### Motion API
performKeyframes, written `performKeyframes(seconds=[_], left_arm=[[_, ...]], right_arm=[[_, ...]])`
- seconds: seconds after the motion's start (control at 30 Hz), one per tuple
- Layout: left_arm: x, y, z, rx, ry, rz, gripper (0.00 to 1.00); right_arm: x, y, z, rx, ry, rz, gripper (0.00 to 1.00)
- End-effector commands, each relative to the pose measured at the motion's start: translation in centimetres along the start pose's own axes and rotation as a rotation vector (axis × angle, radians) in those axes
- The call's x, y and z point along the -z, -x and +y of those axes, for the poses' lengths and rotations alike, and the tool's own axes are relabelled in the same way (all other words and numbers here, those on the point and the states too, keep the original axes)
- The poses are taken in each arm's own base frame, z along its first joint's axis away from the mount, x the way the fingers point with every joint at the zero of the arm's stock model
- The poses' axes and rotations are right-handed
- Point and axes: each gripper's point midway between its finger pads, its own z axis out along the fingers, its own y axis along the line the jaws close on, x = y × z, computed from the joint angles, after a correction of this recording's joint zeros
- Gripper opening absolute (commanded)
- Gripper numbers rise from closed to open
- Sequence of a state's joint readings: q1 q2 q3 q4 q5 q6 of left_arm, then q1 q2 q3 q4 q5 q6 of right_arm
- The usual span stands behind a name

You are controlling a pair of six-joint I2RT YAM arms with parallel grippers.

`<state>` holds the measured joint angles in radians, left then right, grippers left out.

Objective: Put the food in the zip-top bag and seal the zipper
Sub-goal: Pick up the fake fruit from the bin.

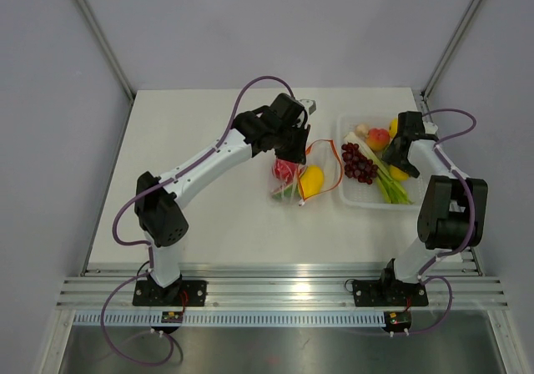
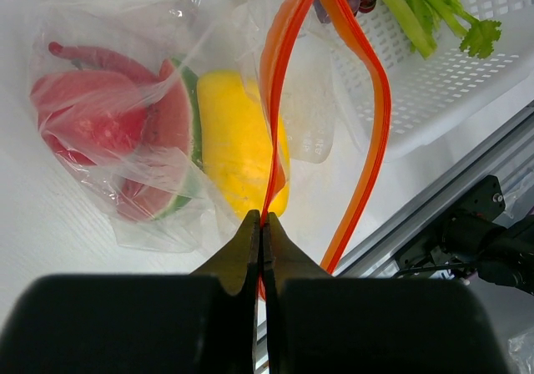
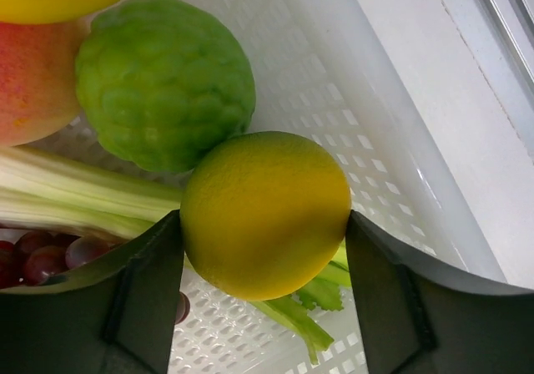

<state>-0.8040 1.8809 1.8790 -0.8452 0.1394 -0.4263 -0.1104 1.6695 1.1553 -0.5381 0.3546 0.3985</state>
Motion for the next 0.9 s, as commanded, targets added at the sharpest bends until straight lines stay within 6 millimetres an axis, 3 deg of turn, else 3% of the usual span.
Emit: performKeyframes(seconds=[0.0, 0.03, 0.17, 0.37, 0.5, 0.67, 0.77, 0.87], left_arm=[[0.6, 1.2, -0.2, -0.027, -0.013, -0.037, 0.00], [0.7, 1.2, -0.2, -0.027, -0.012, -0.037, 0.00], [0.8, 1.1, -0.1, -0.024, -0.010, -0.038, 0.00], [0.9, 1.2, -0.1, -0.021, -0.007, -0.040, 0.00], [1.2, 1.3, -0.2, -0.021, -0.011, -0.043, 0.00], [1.2, 1.3, -0.2, -0.020, -0.013, -0.044, 0.00], [0.9, 1.1, -0.4, -0.018, -0.030, -0.030, 0.00], [0.7, 1.0, -0.4, -0.014, -0.030, -0.028, 0.00]], right_arm=[[0.2, 1.9, 0.2, -0.030, 0.007, -0.075, 0.67], [0.6, 2.1, 0.3, -0.039, 0.024, -0.082, 0.58], [1.9, 2.0, 0.4, -0.072, 0.060, -0.092, 0.36], [5.5, 1.9, -0.1, -0.118, 0.127, -0.124, 0.23], [8.5, 1.7, -0.8, -0.124, 0.168, -0.133, 0.23], [15.0, 2.4, -0.1, -0.127, 0.359, -0.194, 0.24], [18.9, 2.1, 1.6, -0.087, 0.523, -0.183, 0.26], [22.1, 0.4, 3.3, -0.025, 0.624, -0.163, 0.28]])
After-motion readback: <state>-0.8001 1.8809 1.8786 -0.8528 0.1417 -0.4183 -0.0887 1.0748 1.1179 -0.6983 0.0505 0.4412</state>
